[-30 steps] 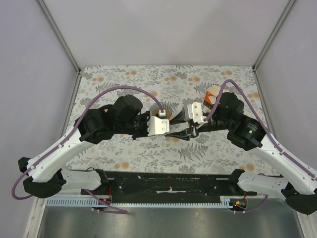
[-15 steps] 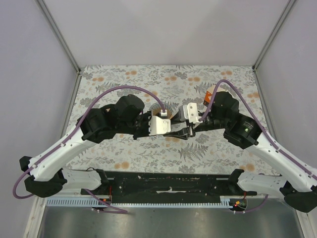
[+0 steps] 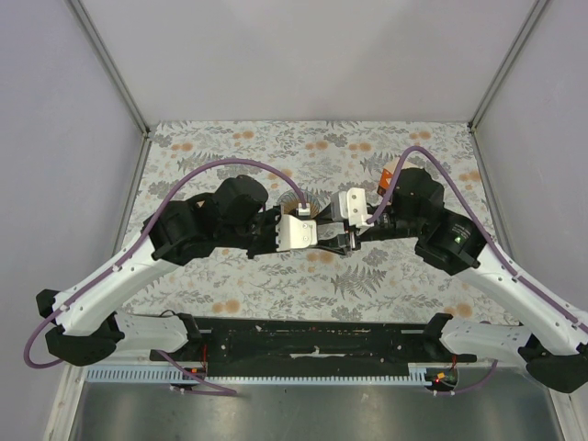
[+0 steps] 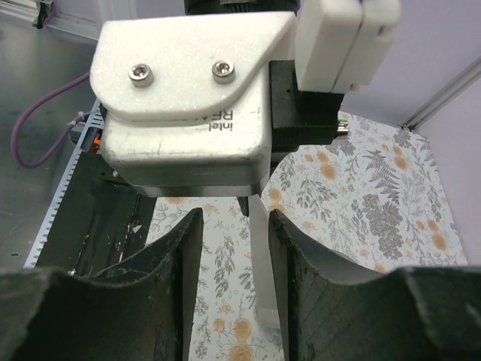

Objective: Place the coffee filter in the dripper

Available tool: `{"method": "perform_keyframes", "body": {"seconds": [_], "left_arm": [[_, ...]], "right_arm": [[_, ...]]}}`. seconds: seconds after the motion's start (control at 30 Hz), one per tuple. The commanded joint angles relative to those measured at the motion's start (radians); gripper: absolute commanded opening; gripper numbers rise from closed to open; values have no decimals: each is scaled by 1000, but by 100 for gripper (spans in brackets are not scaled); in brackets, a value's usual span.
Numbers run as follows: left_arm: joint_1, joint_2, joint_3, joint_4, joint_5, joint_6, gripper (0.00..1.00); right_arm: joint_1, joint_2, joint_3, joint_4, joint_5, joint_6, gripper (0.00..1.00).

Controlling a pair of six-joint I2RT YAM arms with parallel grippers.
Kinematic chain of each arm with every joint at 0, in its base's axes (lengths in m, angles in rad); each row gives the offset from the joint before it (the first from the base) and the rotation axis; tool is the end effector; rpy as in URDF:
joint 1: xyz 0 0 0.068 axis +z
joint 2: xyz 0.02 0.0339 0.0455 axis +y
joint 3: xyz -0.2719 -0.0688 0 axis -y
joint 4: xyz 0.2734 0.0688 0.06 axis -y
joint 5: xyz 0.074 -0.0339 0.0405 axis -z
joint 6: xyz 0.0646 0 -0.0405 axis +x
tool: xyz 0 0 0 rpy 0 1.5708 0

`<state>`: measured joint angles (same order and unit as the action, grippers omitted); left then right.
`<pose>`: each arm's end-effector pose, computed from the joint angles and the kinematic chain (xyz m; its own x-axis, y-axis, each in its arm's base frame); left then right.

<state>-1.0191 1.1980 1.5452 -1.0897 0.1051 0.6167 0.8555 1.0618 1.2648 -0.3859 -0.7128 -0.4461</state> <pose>0.1302 -0.2245 0.4227 0.2241 0.7331 -0.6421 0.9289 0.0385 0.3682 0.1413 0.2270 0.4425 0.3208 -0.1285 -0.9384 -0.9471 -0.0496 -0.3170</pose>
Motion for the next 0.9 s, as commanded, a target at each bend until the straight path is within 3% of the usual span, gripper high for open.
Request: {"method": "perform_keyframes", "body": {"seconds": [0.0,0.4,0.87], "left_arm": [[-7,-11,10,25,-8,-23,2],[-6,-17,7,25,-15,-20,2],[-7,-23,-4,28,-30,-14,2]], "right_arm": [[5,-10,47,-2,9,-16,48],[4,0,50,-19,21,-19,48],[4,1,41,-47,-5,-11,41]]}}
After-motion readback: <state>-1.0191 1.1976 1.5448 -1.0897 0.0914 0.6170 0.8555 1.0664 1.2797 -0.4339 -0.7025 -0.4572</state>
